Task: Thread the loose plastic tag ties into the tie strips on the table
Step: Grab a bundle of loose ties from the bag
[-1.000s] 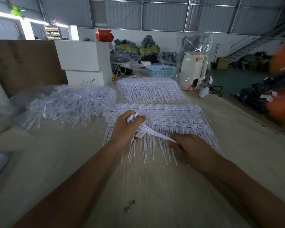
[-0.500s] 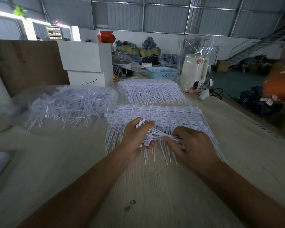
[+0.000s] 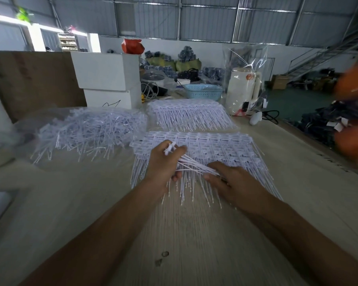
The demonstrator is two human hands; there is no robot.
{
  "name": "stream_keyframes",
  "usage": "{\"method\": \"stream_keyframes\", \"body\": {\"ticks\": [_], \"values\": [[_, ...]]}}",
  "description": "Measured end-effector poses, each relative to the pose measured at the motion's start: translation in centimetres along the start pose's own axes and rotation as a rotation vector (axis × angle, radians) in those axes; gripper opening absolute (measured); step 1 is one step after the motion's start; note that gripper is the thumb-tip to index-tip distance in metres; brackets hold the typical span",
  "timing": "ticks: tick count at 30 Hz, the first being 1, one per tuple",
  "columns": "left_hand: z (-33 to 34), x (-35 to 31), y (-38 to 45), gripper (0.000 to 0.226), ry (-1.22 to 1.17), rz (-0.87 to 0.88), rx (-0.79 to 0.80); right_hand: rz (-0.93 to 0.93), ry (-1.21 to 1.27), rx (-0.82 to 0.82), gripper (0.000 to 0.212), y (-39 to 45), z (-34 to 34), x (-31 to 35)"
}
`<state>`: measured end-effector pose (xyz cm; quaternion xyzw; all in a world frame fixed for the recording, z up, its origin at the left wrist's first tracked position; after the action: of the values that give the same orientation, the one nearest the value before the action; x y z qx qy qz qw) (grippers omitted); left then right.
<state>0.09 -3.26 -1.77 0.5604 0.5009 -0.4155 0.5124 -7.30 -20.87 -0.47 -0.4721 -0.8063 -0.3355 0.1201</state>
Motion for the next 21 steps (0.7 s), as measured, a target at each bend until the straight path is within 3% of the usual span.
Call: {"method": "stream_keyframes", "body": {"ticks": [2, 10, 15, 18, 21], "values": [[-0.5, 0.0, 0.2, 0.028, 0.043, 0.051, -0.038, 0.018, 0.103, 0.083, 0.027, 0.0, 1.4, -0.7], [-1.8, -2.2, 1.2, 0.036, 0.198, 0.201, -0.016, 0.048, -0.033, -0.078, 0.017, 0.3, 0.3, -0.4], [-8.1, -1.5, 4.2, 0.035, 0.492, 0.138, -0.312, 0.146, 0.012, -0.054, 0.023, 1.4, 0.3, -0.3], [-13.7, 0.1, 5.2, 0.057, 0.705, 0.037, -0.426, 0.047, -0.045, -0.006, 0.016, 2.7, 0.9, 1.4], [-18.4, 2.0, 5.3, 0.075, 0.881, 0.025, -0.407, -0.016, 0.005, 0.060, 0.020, 4.0, 2.0, 3.1]]}}
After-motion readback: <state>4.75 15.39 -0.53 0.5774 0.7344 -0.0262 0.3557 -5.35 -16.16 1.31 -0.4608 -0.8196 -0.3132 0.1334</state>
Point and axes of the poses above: each hand's wrist, its own y-axis towards the middle knuckle, its own z-axis out of the palm, x = y × z, the point moved 5 cm from there along y, towards the middle knuckle, and after that the axes turned 11 degrees about y, right-handed, at the moved point
